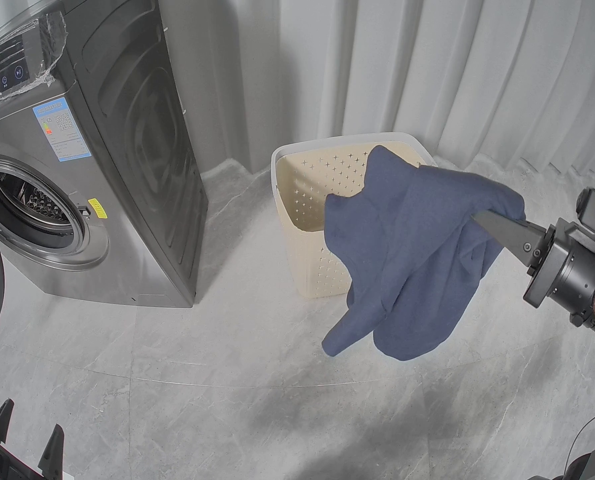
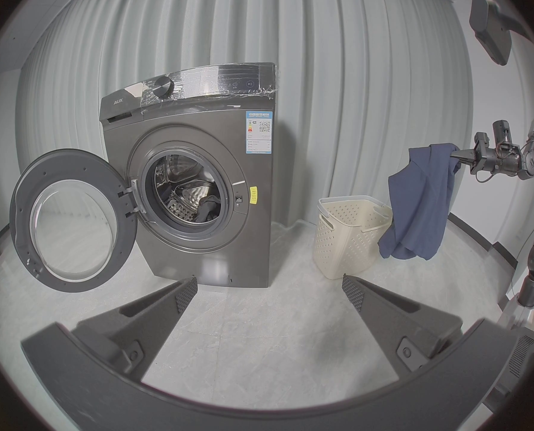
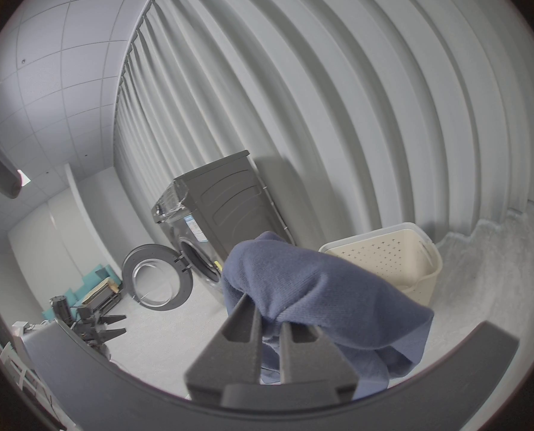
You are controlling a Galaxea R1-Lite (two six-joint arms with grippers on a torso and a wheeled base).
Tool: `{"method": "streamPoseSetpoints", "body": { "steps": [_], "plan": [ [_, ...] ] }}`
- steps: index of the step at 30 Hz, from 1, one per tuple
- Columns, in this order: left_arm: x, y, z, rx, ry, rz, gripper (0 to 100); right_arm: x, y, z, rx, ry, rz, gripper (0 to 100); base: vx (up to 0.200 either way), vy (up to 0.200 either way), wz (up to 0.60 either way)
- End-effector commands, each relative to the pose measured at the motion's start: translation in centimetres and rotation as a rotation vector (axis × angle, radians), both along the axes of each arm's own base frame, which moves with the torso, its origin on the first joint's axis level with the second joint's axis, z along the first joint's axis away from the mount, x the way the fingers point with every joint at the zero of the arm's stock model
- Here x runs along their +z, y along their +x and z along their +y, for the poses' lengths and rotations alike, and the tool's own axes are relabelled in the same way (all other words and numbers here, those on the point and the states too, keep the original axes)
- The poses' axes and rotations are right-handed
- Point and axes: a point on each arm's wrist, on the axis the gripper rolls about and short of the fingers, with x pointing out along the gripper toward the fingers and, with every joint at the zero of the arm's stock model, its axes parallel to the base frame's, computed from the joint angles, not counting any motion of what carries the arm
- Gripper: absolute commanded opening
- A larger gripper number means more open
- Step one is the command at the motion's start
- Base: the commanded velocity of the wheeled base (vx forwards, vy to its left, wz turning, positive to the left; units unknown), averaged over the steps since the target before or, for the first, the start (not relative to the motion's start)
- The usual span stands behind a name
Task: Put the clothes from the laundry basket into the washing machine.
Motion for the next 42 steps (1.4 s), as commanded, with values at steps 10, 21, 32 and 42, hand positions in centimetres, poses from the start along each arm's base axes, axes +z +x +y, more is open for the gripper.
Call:
{"method": "streamPoseSetpoints", "body": {
  "steps": [10,21,32,42],
  "plan": [
    [-0.43,0.03,0.01,-0.001,0.000,0.004,100,-0.24,0.90,0.15,-0.046,-0.001,0.020,0,0.000,0.200,0.00],
    [-0.43,0.03,0.01,-0.001,-0.002,0.004,100,-0.61,0.95,0.45,-0.035,-0.011,0.032,0,0.000,0.200,0.00],
    [-0.43,0.03,0.01,-0.001,0.000,0.004,100,-0.71,1.21,0.65,-0.035,-0.012,0.033,0,-0.073,0.018,0.00],
    [-0.43,0.03,0.01,-0.001,-0.002,0.004,100,-0.84,1.24,0.56,-0.038,-0.015,0.037,0,-0.200,0.000,0.00]
  ]
}}
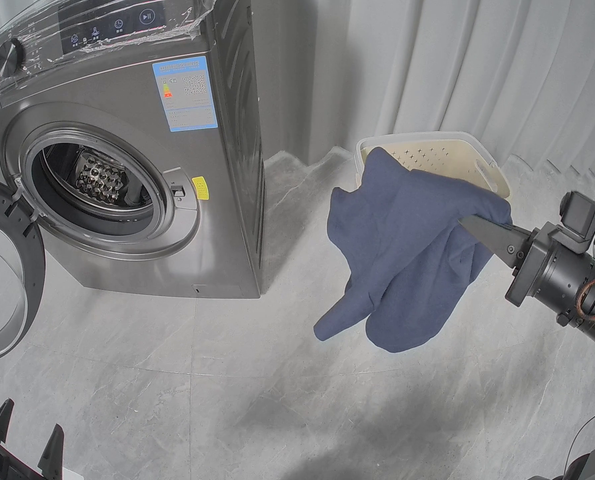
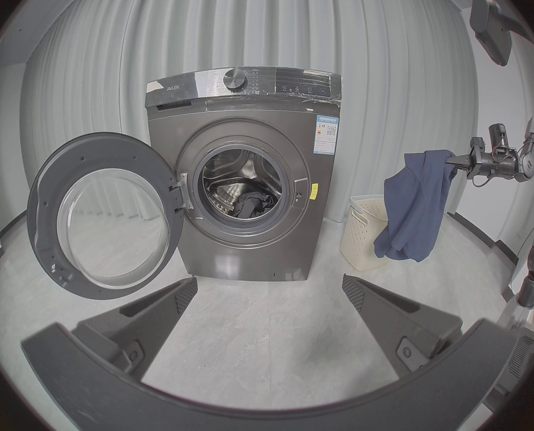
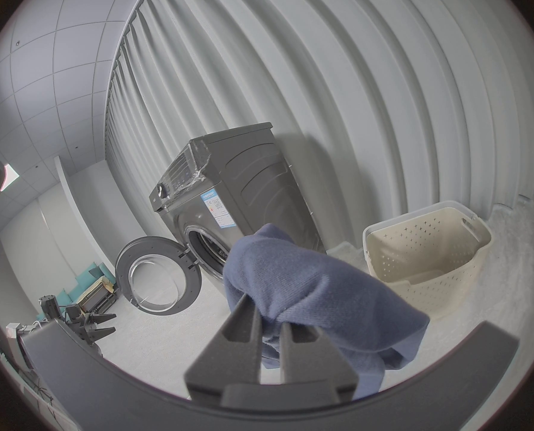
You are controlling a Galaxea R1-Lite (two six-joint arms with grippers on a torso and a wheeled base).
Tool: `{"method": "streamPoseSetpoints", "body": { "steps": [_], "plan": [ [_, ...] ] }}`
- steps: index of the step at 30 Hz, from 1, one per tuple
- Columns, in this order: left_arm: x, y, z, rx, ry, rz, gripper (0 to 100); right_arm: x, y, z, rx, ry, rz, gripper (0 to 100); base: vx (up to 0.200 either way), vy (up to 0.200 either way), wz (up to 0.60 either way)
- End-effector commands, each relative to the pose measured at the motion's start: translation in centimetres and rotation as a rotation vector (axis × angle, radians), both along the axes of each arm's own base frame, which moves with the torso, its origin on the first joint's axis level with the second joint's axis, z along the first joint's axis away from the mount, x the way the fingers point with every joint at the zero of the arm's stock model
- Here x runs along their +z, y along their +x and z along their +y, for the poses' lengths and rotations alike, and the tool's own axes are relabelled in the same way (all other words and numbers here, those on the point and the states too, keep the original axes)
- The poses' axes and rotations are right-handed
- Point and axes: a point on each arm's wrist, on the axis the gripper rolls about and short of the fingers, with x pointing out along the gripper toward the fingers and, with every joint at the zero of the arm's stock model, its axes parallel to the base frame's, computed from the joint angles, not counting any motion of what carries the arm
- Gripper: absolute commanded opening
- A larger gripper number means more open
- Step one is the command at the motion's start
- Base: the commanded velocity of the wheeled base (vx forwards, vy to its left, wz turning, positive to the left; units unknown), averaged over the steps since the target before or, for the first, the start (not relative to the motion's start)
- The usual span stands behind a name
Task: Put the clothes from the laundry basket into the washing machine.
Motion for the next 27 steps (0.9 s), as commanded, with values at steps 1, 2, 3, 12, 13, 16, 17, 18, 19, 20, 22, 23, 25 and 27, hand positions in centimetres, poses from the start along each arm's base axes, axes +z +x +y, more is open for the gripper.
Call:
{"method": "streamPoseSetpoints", "body": {
  "steps": [1,2,3,12,13,16,17,18,19,20,22,23,25,27],
  "plan": [
    [-0.43,0.02,0.00,0.000,-0.001,0.003,100,-0.08,0.08,-0.04,-0.003,-0.002,0.002,0,-0.200,0.000,0.00],
    [-0.43,0.02,0.00,0.000,-0.001,0.003,100,-0.08,0.10,-0.07,-0.005,-0.002,0.002,0,0.000,0.000,0.00],
    [-0.43,0.02,0.00,0.000,-0.001,0.003,100,-0.15,0.12,-0.05,-0.005,-0.004,0.005,0,0.000,0.000,0.00],
    [-0.43,0.02,0.00,0.001,-0.001,0.003,100,-0.04,0.24,-0.04,-0.009,-0.002,0.002,0,0.000,0.133,0.00],
    [-0.43,0.02,0.00,0.001,-0.001,0.003,100,-0.09,0.30,0.00,-0.009,-0.003,0.004,0,0.000,0.200,0.00],
    [-0.43,0.03,0.00,0.001,-0.002,0.004,100,-0.05,0.32,-0.02,-0.011,-0.001,0.003,0,0.000,0.200,0.00],
    [-0.43,0.03,0.00,0.001,-0.004,0.004,100,-0.05,0.32,-0.02,-0.011,-0.002,0.002,0,0.000,0.200,0.00],
    [-0.43,0.03,0.01,0.003,-0.004,0.004,100,-0.05,0.34,-0.04,-0.012,-0.001,0.003,0,0.000,0.200,0.00],
    [-0.43,0.02,0.01,0.003,-0.004,0.003,100,-0.05,0.34,-0.04,-0.012,-0.001,0.003,0,0.000,0.200,0.00],
    [-0.43,0.03,0.00,0.001,-0.004,0.004,100,-0.05,0.34,-0.04,-0.012,-0.001,0.003,0,0.000,0.200,0.00],
    [-0.43,0.03,0.00,0.001,-0.004,0.004,100,-0.07,0.63,-0.30,-0.031,-0.003,0.004,0,0.000,0.200,0.00],
    [-0.43,0.03,0.00,0.001,-0.004,0.004,100,-0.07,0.65,-0.33,-0.032,-0.003,0.004,0,0.000,0.200,0.00],
    [-0.43,0.03,0.00,0.001,-0.004,0.004,100,-0.10,0.70,-0.33,-0.034,-0.004,0.005,0,0.000,0.200,0.00],
    [-0.43,0.02,0.00,0.001,-0.004,0.003,100,-0.10,0.72,-0.36,-0.035,-0.004,0.005,0,0.000,0.200,0.00]
  ]
}}
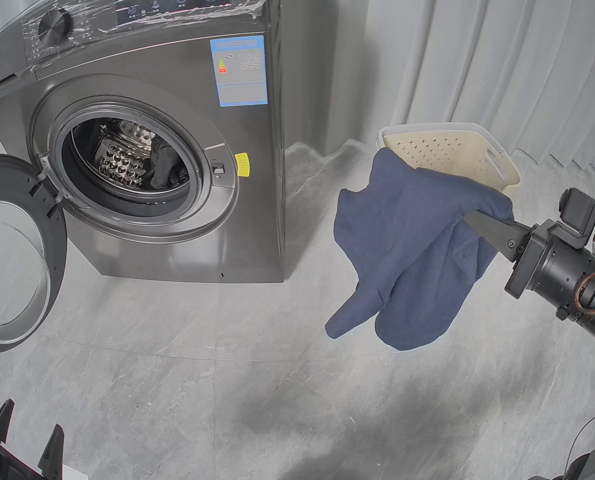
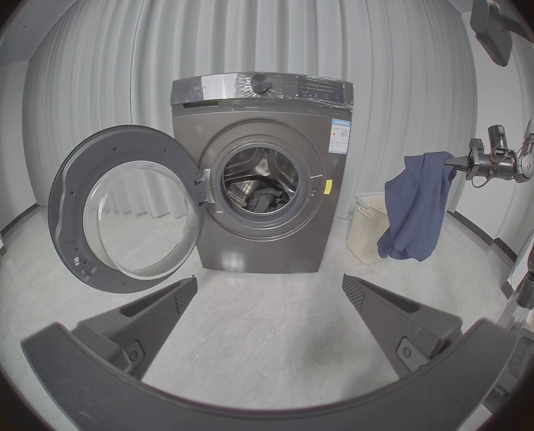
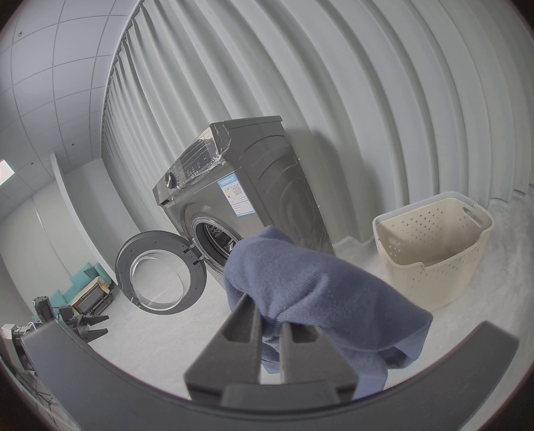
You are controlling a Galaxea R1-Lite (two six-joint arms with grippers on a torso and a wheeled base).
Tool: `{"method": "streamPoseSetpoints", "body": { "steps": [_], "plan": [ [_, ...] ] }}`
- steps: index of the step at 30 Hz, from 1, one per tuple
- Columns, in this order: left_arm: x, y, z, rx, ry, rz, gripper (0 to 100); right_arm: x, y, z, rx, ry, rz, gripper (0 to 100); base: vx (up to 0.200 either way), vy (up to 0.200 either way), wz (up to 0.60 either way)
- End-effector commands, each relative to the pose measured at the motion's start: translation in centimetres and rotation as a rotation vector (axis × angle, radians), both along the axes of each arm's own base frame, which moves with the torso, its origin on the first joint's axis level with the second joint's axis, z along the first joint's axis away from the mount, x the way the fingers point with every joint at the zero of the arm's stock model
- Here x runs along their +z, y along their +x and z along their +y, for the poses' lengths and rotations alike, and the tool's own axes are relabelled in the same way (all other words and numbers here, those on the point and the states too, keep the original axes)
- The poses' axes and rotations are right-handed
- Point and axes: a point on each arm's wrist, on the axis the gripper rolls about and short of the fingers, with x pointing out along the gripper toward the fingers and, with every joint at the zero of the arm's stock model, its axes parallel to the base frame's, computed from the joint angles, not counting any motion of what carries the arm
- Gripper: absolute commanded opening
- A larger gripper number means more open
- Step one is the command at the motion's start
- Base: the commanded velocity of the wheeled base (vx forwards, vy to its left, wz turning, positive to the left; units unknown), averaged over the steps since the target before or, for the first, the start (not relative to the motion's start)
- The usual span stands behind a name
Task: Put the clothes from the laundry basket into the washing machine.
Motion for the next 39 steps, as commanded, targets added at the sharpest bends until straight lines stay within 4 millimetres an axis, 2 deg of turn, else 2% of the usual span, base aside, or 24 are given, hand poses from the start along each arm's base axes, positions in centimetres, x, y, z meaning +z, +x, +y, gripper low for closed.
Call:
{"method": "streamPoseSetpoints", "body": {
  "steps": [1,6,15,33,39],
  "plan": [
    [-0.43,0.03,0.00,0.001,-0.001,0.004,100,-0.06,0.15,-0.08,-0.007,-0.002,0.002,0,0.000,0.200,0.00],
    [-0.43,0.02,0.00,-0.001,-0.001,0.003,100,-0.14,0.25,-0.17,-0.013,-0.004,0.005,0,0.000,0.200,0.00],
    [-0.43,0.03,0.00,0.001,-0.001,0.004,100,-0.21,0.29,-0.18,-0.015,-0.006,0.007,0,0.000,0.000,0.00],
    [-0.43,0.02,0.00,0.001,0.001,0.003,100,-0.35,0.70,-0.63,-0.042,-0.009,0.012,0,0.000,0.200,0.00],
    [-0.43,0.02,0.00,0.001,0.001,0.003,100,-0.35,0.70,-0.63,-0.042,-0.009,0.012,0,0.000,0.000,0.00]
  ]
}}
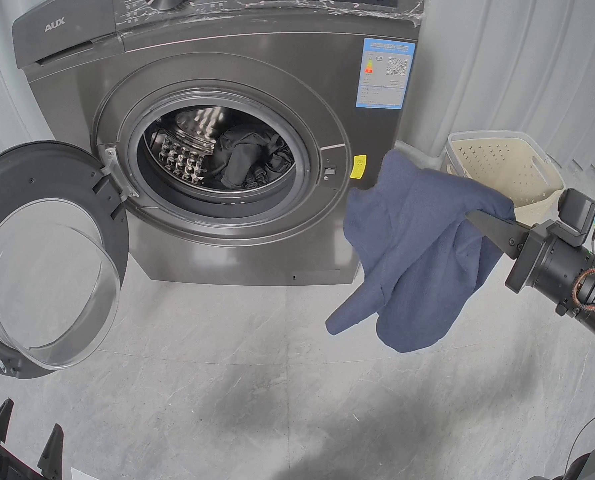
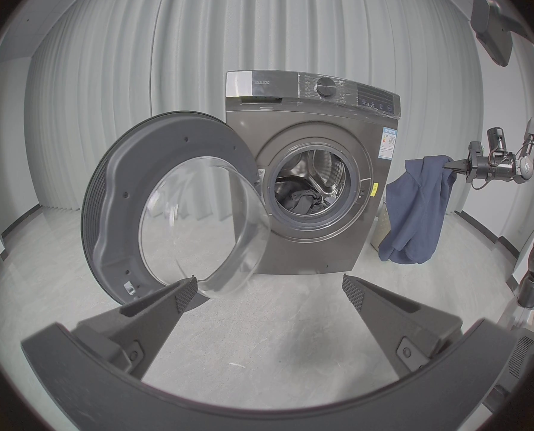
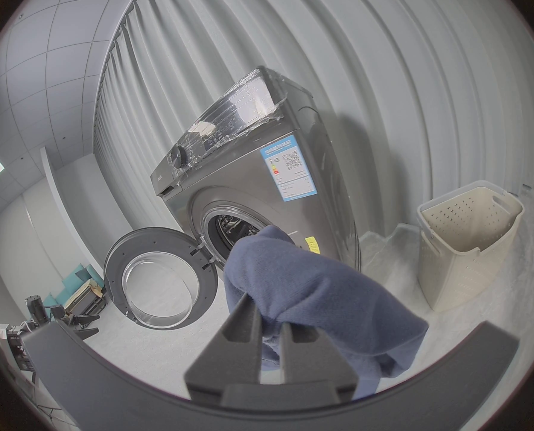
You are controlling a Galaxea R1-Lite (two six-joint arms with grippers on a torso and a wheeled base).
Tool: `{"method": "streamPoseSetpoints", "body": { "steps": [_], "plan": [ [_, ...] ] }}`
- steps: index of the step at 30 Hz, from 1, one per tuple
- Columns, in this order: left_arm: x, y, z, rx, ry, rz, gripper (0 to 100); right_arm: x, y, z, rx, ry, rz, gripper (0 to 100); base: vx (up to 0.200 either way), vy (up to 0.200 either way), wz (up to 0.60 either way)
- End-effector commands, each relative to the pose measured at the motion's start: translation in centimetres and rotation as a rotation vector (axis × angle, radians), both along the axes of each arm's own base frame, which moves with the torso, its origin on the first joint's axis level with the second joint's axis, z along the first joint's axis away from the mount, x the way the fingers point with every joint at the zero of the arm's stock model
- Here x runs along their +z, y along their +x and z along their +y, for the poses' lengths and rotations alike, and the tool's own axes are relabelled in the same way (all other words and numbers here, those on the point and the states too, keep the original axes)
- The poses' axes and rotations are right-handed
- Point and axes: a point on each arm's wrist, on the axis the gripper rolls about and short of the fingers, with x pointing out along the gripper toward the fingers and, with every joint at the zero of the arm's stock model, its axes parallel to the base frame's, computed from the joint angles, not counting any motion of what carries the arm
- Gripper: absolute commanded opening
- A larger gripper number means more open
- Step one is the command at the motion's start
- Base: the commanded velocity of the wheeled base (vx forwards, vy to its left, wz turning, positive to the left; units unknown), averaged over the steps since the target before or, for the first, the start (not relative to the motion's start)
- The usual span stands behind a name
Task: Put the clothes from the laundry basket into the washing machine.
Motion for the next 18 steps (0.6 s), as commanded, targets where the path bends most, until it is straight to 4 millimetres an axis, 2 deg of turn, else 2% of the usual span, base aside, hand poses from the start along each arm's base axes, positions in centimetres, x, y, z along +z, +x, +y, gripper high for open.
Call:
{"method": "streamPoseSetpoints", "body": {
  "steps": [1,10,16,18],
  "plan": [
    [-0.43,0.03,0.00,0.000,0.000,0.004,100,-0.09,0.02,0.02,0.000,-0.002,0.003,0,0.000,0.000,0.00],
    [-0.43,0.02,0.00,0.000,-0.001,0.003,100,-0.09,0.11,-0.12,-0.008,-0.001,0.004,0,-0.200,0.000,0.00],
    [-0.43,0.02,0.00,0.000,-0.001,0.003,100,-0.33,0.23,-0.03,-0.006,-0.005,0.013,0,0.000,0.000,0.00],
    [-0.43,0.03,0.00,0.000,-0.001,0.004,100,-0.54,0.44,0.10,-0.006,-0.009,0.022,0,0.000,0.200,0.00]
  ]
}}
